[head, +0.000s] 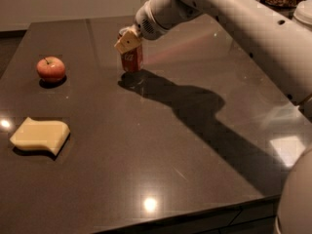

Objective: Move coke can near sponge

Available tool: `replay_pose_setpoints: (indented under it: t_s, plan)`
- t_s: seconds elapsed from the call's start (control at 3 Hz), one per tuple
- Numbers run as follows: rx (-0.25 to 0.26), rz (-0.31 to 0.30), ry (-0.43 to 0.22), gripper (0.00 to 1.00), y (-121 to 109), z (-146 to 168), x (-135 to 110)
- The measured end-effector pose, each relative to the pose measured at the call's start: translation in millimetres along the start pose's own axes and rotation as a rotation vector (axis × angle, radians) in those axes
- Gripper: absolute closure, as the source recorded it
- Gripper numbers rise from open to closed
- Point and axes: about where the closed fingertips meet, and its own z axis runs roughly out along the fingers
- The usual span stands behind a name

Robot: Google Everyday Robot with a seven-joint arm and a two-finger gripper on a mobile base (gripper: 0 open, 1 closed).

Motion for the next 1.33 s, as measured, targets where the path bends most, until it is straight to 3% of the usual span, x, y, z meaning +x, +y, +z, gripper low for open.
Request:
replay_pose_setpoints:
  t_s: [0.67, 1.33]
  plan:
    - [-0.247, -0.18, -0.099, 1.0, 105, -8, -29]
    - [-0.404, -0.307, -0.114, 1.0, 172, 2, -39]
